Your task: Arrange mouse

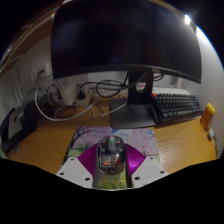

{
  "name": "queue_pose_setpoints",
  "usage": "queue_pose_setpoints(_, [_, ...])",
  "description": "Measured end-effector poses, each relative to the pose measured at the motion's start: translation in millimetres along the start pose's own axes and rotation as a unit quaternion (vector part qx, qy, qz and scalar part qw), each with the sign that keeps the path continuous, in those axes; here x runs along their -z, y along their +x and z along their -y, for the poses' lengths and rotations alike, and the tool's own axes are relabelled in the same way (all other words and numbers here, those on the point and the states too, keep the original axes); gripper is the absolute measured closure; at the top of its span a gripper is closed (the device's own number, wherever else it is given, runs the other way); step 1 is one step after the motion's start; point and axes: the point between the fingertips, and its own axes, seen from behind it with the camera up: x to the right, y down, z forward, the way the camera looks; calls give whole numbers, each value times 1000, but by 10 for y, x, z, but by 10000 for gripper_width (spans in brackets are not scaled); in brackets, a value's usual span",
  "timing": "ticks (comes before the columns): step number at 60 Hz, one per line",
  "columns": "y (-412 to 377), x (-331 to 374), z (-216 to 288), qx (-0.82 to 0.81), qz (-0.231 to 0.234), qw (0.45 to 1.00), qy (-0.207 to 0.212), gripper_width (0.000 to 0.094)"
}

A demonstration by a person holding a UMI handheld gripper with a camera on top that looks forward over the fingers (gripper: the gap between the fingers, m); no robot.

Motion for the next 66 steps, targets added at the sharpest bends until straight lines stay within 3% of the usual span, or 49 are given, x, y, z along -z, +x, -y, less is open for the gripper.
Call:
queue_pose_setpoints(7, [53, -130, -182, 11, 6, 1000, -15, 527])
queue_pose_setpoints(14, [57, -139, -194, 16, 11, 1000, -13, 442])
queue_pose_setpoints(16, [47, -132, -211, 17, 15, 1000, -19, 360])
queue_pose_setpoints(20, [72, -66, -176, 8, 12, 1000, -26, 61])
queue_pose_setpoints(22, [113, 10, -130, 3, 8, 1000, -27, 97])
queue_pose_setpoints(32, [265, 663, 4, -3, -16, 999, -31, 79])
queue_pose_setpoints(50, [257, 2078, -330, 1, -21, 998, -64, 80])
queue_pose_setpoints(66, [282, 2460, -394, 1, -32, 998, -59, 82])
